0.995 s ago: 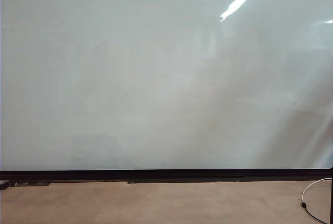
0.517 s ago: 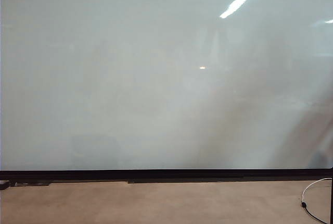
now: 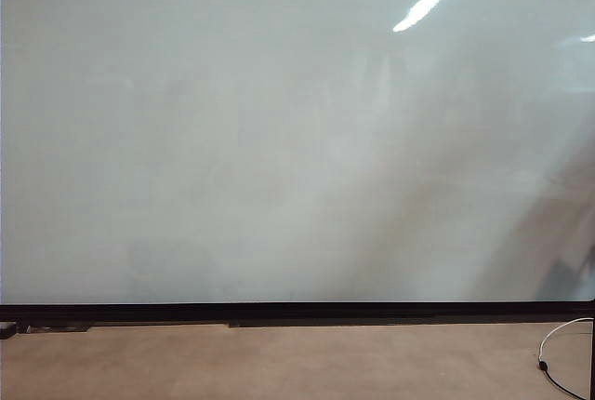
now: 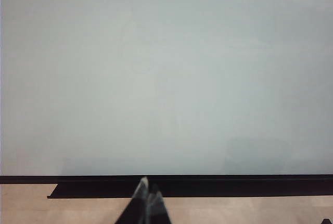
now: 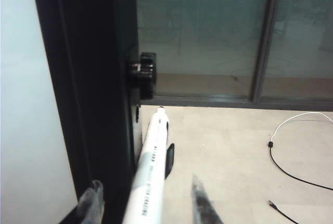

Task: Pick up the pen on the shelf to the right of the whiteboard and draw a rectangle.

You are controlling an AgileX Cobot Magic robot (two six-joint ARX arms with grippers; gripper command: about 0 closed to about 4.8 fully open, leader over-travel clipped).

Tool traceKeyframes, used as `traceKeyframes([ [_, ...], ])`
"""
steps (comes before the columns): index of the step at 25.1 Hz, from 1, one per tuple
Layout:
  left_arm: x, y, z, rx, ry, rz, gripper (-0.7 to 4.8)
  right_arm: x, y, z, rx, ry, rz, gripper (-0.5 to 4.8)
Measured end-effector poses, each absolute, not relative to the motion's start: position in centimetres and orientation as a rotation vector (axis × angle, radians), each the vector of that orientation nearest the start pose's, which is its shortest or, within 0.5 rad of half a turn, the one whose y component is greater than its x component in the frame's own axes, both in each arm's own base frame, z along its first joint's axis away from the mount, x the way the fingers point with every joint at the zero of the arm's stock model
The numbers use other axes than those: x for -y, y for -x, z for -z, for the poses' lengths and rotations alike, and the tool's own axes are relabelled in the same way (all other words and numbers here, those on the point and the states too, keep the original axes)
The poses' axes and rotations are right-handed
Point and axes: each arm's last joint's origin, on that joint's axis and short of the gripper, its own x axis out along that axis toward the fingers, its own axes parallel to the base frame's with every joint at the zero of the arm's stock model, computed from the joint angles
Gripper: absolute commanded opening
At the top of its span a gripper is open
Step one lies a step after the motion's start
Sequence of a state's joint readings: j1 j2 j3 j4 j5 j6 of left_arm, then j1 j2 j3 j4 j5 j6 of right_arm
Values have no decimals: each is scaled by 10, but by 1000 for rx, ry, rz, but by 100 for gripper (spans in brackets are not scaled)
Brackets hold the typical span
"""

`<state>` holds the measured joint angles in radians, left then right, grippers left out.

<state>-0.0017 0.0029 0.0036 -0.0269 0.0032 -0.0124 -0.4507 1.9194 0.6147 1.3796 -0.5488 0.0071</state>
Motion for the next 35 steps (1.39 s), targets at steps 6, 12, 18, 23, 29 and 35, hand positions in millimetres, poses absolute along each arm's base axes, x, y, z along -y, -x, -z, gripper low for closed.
traceKeyframes([
  [6,0,-98,-162,-26,12,5,-4,128,-302,-135,55,11,-102,220],
  [12,0,-98,-162,-26,12,5,-4,130,-306,-129,43,-13,-104,218],
  [18,0,-98,-162,-26,12,5,-5,131,-309,-132,63,-8,-111,211],
  [23,0,-98,-162,-26,12,5,-4,131,-309,-133,67,-5,-117,211],
  [29,0,-98,-162,-26,12,5,-4,131,-309,-133,67,-5,-126,211],
  [35,0,-98,-162,-26,12,5,-4,131,-310,-134,70,-4,-128,210],
])
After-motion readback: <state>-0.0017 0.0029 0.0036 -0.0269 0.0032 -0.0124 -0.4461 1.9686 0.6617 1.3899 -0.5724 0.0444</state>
